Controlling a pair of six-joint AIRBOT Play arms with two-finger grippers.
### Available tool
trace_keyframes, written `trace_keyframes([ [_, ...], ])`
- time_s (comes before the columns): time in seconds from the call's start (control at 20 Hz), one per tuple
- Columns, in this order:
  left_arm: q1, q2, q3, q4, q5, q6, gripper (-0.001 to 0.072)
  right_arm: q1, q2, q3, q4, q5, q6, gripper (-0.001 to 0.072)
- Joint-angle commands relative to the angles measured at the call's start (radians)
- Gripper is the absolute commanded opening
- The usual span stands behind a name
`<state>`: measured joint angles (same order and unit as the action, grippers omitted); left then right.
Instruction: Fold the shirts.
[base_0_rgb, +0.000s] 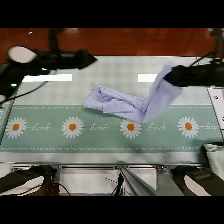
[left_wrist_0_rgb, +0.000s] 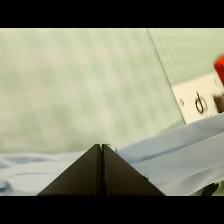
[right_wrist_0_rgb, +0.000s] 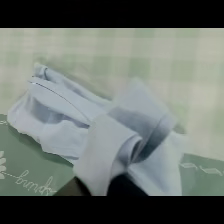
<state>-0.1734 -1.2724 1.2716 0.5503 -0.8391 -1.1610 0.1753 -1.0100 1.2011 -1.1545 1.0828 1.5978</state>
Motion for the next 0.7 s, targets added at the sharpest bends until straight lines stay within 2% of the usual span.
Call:
trace_keyframes([
  [0.0,0.153,0.171,0.0,0.012,-0.074,0.001,0.0029,0.174,-0.17,0.0,0.048,-0.281,0.002,0.0025],
  [0.2,0.19,0.261,-0.001,0.015,-0.213,0.001,0.0029,0.334,-0.354,0.001,0.211,-0.565,0.001,0.0025],
  [0.5,0.128,0.281,-0.002,0.019,-0.274,-0.003,0.0029,0.502,-0.518,0.001,0.388,-0.779,-0.012,0.0027],
  [0.55,0.11,0.281,-0.008,0.019,-0.271,-0.003,0.0029,0.514,-0.531,0.001,0.423,-0.805,-0.012,0.0055],
  [0.65,0.083,0.281,-0.025,0.019,-0.271,-0.003,0.0029,0.519,-0.538,0.001,0.45,-0.847,-0.012,0.0369],
])
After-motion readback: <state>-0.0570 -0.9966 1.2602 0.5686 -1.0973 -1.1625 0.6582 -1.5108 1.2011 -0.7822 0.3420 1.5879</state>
